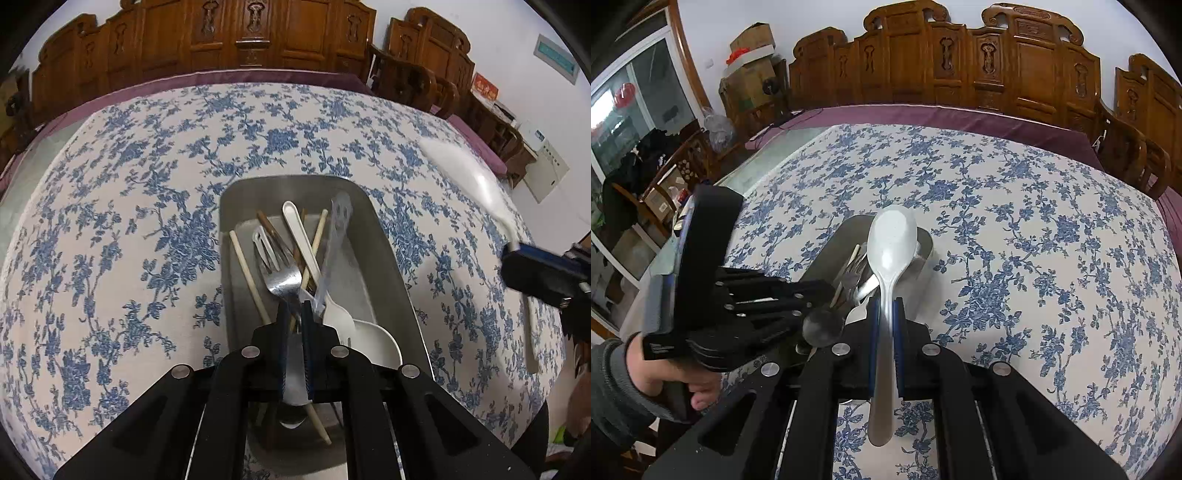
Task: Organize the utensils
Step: 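Lower the metal smiley-face spoon into the grey tray and open the left gripper, then lower the white plastic spoon into the grey tray and open the right gripper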
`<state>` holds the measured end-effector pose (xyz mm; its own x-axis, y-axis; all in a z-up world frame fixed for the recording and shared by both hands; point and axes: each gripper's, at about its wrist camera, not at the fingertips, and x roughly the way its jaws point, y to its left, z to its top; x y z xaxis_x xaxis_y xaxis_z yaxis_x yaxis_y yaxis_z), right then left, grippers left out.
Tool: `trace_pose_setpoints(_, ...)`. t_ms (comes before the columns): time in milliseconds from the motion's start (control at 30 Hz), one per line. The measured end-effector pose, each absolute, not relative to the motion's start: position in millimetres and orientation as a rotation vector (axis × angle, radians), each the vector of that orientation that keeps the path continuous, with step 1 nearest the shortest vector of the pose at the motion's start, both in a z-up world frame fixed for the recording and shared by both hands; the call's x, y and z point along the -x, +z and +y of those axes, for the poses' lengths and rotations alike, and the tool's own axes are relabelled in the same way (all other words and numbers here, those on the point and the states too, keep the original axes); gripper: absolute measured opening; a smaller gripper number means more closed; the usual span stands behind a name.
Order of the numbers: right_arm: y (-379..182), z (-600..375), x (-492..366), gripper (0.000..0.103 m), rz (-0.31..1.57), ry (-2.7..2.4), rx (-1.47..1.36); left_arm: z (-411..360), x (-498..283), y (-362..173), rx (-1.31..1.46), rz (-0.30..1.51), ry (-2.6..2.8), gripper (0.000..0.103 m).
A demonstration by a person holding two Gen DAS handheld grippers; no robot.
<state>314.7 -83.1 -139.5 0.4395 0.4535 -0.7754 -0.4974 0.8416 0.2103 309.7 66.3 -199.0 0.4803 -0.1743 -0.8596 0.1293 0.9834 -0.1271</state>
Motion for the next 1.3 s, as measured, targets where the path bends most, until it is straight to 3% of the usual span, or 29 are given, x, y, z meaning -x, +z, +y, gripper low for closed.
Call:
trace_pose_setpoints(233, -150.1, -61.6, -318.0, 0.009, 0.964, 0.607, 0.05, 85.8, -297.7, -177.0, 0.057, 1.005, -0.171, 0.007)
trace_pose_setpoints(333, -156.7, -49.2, -320.4, 0.009, 0.98, 0.619, 0.041, 97.9, -291.6, -168.0, 0.058, 0.984, -0.158, 0.019)
trace_pose_setpoints(600, -175.7, -16.1, -332.1, 0.009, 1.035, 0.637, 0.007, 122.5, -278.2, -153.6, 0.065, 0.946, -0.13, 0.03)
trace_pose_setpoints(1033, -206.6, 8.3, -359.1, 0.009, 1.096, 0.57, 0.005, 142.0, -261.0, -139.4, 0.071, 0.92, -0.11, 0.031)
trace_pose_setpoints(1100, -209.3, 8.0, -360.6, 0.01, 1.099, 0.562, 0.007, 141.4, -257.8, -136.3, 0.062, 0.91, -0.11, 0.046)
trace_pose_setpoints(1300, -208.5, 6.4, -359.2, 0.01, 1.083, 0.573, -0.011, 141.7, -250.8, -128.4, 0.052, 0.892, -0.107, 0.047)
